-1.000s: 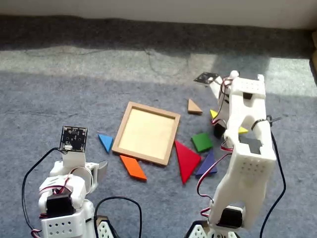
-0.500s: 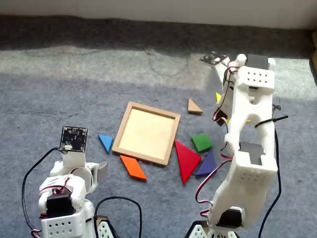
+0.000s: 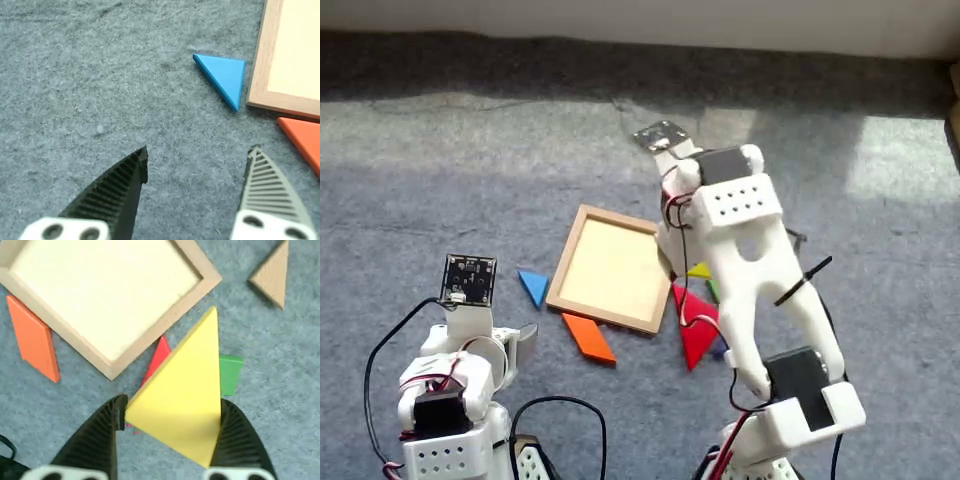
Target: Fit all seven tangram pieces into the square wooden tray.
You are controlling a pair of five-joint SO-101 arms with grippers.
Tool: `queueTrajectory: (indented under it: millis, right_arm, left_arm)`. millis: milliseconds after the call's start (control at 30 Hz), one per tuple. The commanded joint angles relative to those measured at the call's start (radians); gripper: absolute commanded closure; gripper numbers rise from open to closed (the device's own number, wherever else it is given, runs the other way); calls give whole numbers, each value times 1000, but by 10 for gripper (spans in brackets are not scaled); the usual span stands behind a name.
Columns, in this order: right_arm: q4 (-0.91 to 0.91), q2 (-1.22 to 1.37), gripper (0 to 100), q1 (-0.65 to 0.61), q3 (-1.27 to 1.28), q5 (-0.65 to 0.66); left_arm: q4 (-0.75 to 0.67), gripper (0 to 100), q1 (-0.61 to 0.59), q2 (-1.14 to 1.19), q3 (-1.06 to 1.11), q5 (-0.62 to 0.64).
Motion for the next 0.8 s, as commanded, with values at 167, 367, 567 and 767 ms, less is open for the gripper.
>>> queueTrajectory:
  millis: [167, 367, 567, 767]
  right_arm:
    - [-205, 117, 914, -156, -12, -672]
    - [-297, 263, 914, -179, -13, -753]
    - [-383, 314, 914, -197, -12, -813]
    - [-380, 320, 910, -200, -10, -980]
  left_arm:
    - [0, 687, -12, -5, -22, -6]
    - [0, 687, -12, -5, -22, -6]
    - [0, 687, -12, -5, -22, -6]
    - [0, 687, -12, -5, -22, -6]
